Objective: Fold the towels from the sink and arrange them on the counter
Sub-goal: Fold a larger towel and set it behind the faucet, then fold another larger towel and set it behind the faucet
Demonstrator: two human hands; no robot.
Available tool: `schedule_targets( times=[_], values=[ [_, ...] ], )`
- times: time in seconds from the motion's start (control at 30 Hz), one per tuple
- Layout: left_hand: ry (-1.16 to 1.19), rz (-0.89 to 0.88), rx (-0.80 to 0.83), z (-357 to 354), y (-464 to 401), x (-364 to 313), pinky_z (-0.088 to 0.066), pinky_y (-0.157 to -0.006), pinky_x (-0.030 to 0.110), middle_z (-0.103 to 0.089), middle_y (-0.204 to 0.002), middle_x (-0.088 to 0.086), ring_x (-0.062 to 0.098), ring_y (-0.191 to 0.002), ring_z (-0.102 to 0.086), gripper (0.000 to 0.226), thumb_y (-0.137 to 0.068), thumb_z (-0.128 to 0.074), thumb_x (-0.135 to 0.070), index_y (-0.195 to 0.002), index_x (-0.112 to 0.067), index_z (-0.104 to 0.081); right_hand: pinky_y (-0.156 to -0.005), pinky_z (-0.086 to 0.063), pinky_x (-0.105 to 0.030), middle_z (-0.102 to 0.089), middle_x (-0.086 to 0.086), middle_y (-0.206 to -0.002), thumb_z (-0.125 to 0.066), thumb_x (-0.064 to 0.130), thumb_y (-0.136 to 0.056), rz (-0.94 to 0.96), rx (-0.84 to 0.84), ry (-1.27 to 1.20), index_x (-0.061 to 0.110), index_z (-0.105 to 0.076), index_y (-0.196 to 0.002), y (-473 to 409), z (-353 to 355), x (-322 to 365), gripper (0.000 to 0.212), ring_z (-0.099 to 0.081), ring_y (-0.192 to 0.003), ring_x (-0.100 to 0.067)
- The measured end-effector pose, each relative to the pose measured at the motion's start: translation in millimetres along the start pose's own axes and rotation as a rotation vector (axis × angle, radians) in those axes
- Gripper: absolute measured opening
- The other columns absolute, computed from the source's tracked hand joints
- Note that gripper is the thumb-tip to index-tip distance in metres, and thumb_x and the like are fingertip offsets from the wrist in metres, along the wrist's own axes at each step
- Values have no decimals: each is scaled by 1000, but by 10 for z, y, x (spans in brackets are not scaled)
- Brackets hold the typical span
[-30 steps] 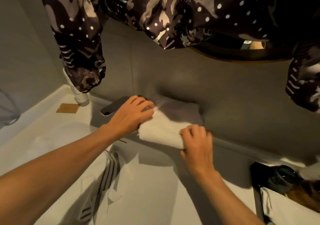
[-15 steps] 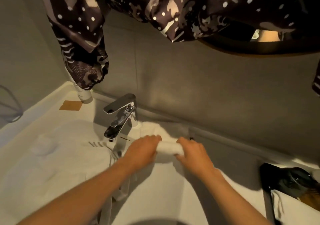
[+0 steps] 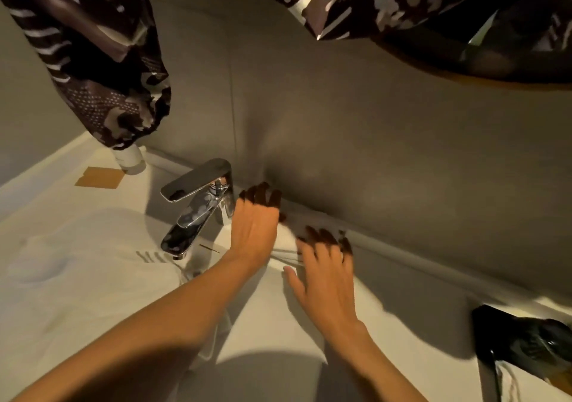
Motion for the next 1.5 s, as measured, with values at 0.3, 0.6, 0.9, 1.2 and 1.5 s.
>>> schedule_targets(
  times=[0.3,0.6,0.9,1.2,1.5],
  values=[
    [139,-237,84,-156,810,50,-21,-121,46,-27,-160,10,30,-148,-25,89,-72,-71,-9,-151,-8,-31,-89,-50,-41,-55,3,-140,-65,30,-90,-61,164,-33,34,-39,-144,-339,-429,300,60,-59,-115,-29],
    [97,-273,69,213,868,-106,-25,-117,49,-54,-142,15,33,-138,-44,68,-65,-76,-10,-131,-8,-58,-113,-23,-61,-52,0,-140,-55,49,-89,64,139,91,32,-47,-137,-128,246,65,51,-36,-139,-30],
    [131,-254,122,481,1268,-70,-24,-120,44,-46,-145,13,30,-136,-40,48,-86,-54,-13,-133,-12,-51,-115,-24,-56,-45,-3,-147,-54,30,-90,77,112,37,25,-48,-138,205,575,266,48,-31,-141,-31],
    [204,-42,759,153,2688,647,-47,-89,38,-57,-123,2,26,-109,-58,26,-95,-52,-30,-118,-22,-60,-85,-49,-39,-71,-4,-106,-48,28,-90,145,411,-165,17,-66,-114,1157,345,1153,31,-62,-100,-26],
    [92,240,823,-95,3295,2340,-42,-85,32,-56,-124,1,23,-113,-55,59,-83,-66,-48,-132,-21,-47,-80,-48,-29,-65,-4,-117,-46,30,-95,27,904,-366,15,-60,-122,1737,-722,1990,34,-61,-101,-20]
  ],
)
Point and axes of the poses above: each hand's wrist, its own y-axis away from the middle knuckle, its own z-axis out of the back of the hand, x = y × z, the point moved 10 cm from there along -y, towards the middle knuckle
